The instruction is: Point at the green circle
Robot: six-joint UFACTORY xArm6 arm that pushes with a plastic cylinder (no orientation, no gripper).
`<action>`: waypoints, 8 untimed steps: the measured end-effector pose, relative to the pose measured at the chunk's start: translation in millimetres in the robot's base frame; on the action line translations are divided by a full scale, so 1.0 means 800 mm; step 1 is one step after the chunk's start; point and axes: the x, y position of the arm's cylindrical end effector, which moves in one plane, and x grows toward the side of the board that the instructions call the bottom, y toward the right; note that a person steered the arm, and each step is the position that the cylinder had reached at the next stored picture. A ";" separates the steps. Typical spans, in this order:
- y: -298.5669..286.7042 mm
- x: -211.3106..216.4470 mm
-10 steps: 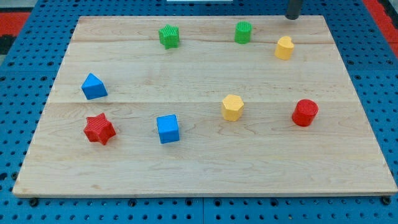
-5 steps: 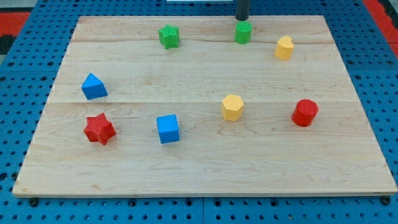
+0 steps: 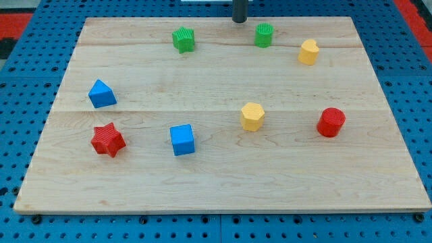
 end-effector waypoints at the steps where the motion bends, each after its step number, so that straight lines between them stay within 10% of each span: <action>1: -0.048 0.000; 8: -0.054 0.066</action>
